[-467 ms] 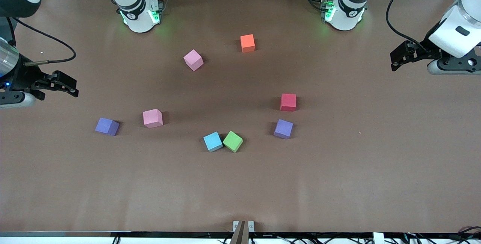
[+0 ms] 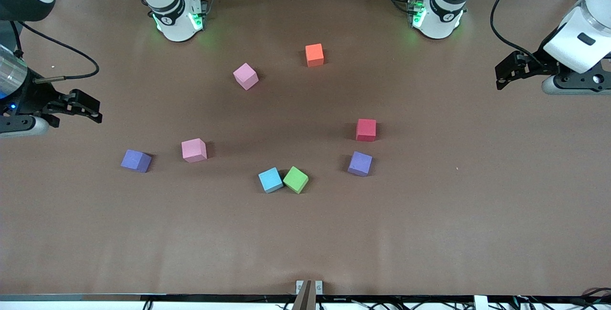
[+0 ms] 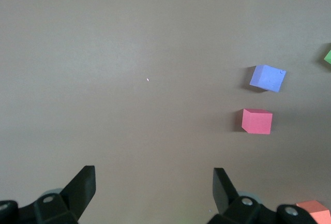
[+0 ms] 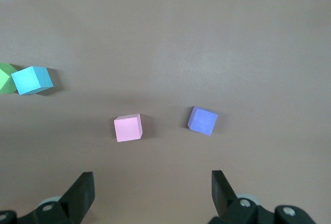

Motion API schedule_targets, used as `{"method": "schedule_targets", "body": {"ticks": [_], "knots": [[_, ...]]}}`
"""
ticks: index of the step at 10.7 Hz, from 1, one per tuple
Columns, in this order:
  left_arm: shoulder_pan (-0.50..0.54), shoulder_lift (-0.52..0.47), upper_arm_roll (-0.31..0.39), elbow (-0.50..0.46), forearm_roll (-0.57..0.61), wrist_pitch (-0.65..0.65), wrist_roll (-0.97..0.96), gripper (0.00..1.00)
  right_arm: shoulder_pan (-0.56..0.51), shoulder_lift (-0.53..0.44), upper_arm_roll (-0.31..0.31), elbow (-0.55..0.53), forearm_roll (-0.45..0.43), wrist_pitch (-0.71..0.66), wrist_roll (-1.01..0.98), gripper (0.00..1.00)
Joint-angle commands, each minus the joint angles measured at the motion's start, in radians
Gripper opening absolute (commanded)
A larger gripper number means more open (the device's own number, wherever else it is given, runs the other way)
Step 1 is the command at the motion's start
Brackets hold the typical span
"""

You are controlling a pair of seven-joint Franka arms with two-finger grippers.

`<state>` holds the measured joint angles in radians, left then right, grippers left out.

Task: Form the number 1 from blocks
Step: 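Reach the right gripper to pink while the left gripper reaches orange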

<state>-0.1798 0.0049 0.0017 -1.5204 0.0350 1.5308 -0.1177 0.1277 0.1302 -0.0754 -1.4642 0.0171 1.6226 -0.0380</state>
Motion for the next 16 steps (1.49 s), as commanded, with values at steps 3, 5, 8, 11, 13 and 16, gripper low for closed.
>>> {"method": "schedule_targets", "body": {"ticks": [3,5,8,11,13,16], "knots": [[-0.027,0.03,-0.072,-0.01,-0.096,-0.004,-0.043,1.0,-0.003,0.008,0.0,-0.007,0.038,-0.01,0.027,1.0],[-0.044,0.046,-0.119,-0.03,-0.119,0.005,-0.129,1.0,-0.002,0.011,0.0,-0.065,0.052,0.034,0.026,1.0],[-0.066,0.055,-0.216,-0.105,-0.183,0.06,-0.304,1.0,-0.003,0.077,0.0,-0.223,0.06,0.227,0.02,1.0],[-0.07,0.055,-0.429,-0.283,-0.225,0.243,-0.588,1.0,0.007,0.166,0.002,-0.223,0.087,0.289,0.018,1.0],[-0.073,0.066,-0.567,-0.425,-0.23,0.455,-0.79,1.0,0.032,0.204,0.0,-0.223,0.099,0.299,0.017,1.0],[-0.166,0.174,-0.624,-0.494,-0.216,0.63,-0.956,1.0,0.055,0.255,0.0,-0.234,0.1,0.295,0.021,1.0]]}}
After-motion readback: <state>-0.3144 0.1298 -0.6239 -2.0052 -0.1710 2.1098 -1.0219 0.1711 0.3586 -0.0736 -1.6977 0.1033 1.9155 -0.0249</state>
